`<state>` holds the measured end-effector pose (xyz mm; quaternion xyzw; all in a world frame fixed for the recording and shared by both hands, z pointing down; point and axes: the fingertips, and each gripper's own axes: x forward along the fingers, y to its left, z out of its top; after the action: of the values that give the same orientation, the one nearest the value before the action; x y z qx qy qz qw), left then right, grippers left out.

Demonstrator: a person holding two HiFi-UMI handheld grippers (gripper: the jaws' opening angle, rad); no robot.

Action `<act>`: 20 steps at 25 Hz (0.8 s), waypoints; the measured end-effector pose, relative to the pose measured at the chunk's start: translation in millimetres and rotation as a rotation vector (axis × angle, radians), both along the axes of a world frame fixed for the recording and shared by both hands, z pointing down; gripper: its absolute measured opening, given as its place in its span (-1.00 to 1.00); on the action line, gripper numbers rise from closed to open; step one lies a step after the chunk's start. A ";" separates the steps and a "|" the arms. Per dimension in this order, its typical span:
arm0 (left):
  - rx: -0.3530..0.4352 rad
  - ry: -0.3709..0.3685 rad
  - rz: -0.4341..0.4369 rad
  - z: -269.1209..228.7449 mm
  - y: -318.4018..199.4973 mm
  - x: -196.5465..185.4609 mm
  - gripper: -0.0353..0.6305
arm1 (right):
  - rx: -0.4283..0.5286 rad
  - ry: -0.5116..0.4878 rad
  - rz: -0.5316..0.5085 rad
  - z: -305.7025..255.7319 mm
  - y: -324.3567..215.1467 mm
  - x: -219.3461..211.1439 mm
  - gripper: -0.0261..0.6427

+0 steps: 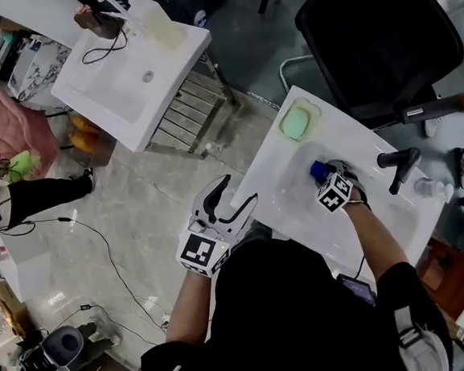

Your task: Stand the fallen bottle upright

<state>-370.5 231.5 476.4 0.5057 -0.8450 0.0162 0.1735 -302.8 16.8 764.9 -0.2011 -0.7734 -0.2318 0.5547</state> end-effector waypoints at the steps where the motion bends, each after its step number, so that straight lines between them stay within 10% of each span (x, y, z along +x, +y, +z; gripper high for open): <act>1: 0.001 0.001 0.000 0.2 -0.9 -0.6 -0.02 | -0.013 0.010 0.000 0.7 0.8 0.7 -0.17; 12: 0.009 0.033 -0.012 5.3 -8.2 3.0 -0.07 | -0.238 0.222 -0.053 -5.2 35.9 17.4 -0.13; 20: 0.004 0.048 -0.007 9.9 -9.2 5.4 -0.09 | -0.189 0.194 -0.136 4.5 43.3 21.8 -0.09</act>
<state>-365.1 222.3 486.3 0.5033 -0.8424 0.0017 0.1926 -281.0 60.1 769.4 -0.3258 -0.7191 -0.1744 0.5885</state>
